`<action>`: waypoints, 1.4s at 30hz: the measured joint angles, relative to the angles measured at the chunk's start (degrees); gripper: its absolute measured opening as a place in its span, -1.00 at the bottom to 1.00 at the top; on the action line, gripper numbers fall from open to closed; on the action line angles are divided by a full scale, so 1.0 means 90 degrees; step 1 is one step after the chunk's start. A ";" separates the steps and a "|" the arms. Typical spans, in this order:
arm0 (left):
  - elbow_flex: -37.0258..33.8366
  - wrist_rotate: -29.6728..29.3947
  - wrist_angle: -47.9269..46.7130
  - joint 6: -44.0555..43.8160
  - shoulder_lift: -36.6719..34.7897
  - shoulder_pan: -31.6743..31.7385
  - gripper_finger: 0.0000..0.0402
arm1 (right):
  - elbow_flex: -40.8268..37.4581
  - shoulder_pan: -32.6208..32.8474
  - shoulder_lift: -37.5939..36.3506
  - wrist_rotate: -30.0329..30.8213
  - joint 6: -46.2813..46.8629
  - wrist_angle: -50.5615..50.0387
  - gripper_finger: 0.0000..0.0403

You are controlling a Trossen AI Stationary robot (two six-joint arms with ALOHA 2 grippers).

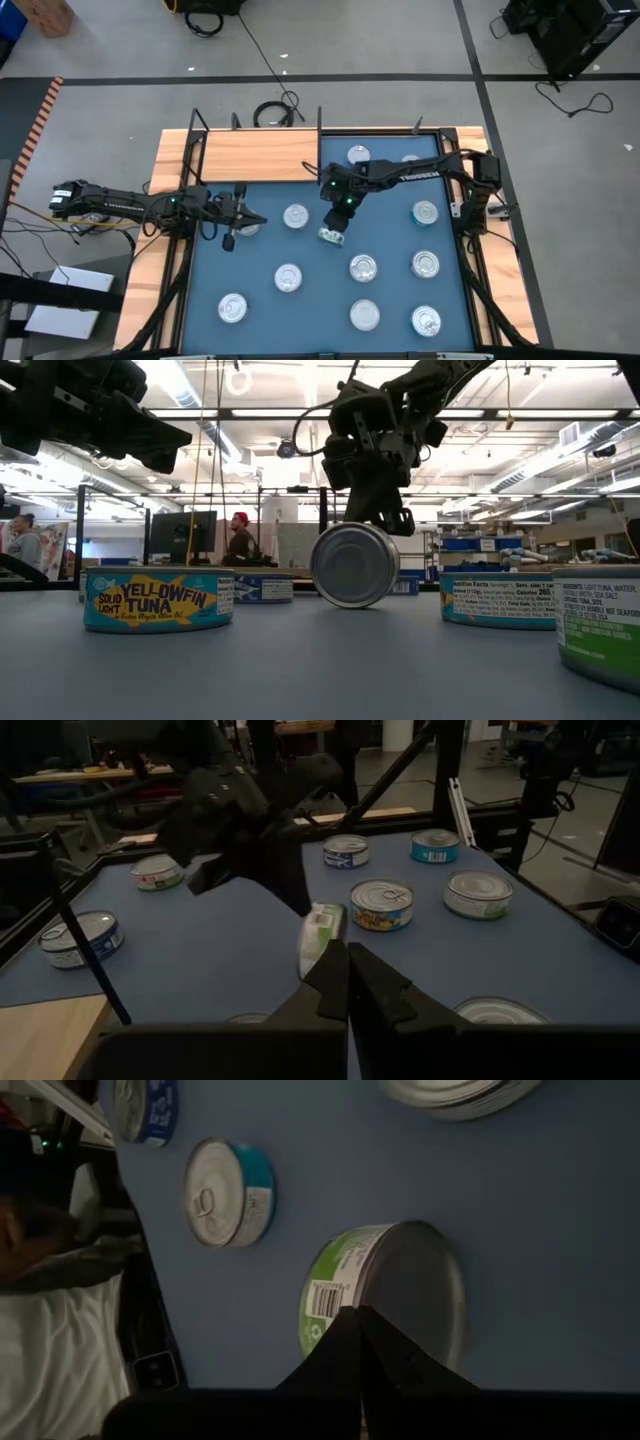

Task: Stack canned seafood by type on shelf
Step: Put the green tuna can on the shelf

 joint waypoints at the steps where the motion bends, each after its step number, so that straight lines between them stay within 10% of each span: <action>1: 0.0000 0.0000 -0.0014 -0.0002 0.0000 0.0000 -0.98 | 0.0000 -0.0038 0.0000 0.0016 -0.0028 -0.0026 -1.00; 14: 0.0000 0.0074 -0.0018 -0.0007 0.0000 0.0000 -0.98 | 0.0010 -0.0276 -0.0012 0.0343 -0.0537 -0.0341 -0.95; 42: 0.0000 0.0100 0.0086 -0.0005 0.0000 0.0002 -0.98 | 0.0047 -0.0114 -0.0103 0.1560 -0.0384 -0.0672 -0.10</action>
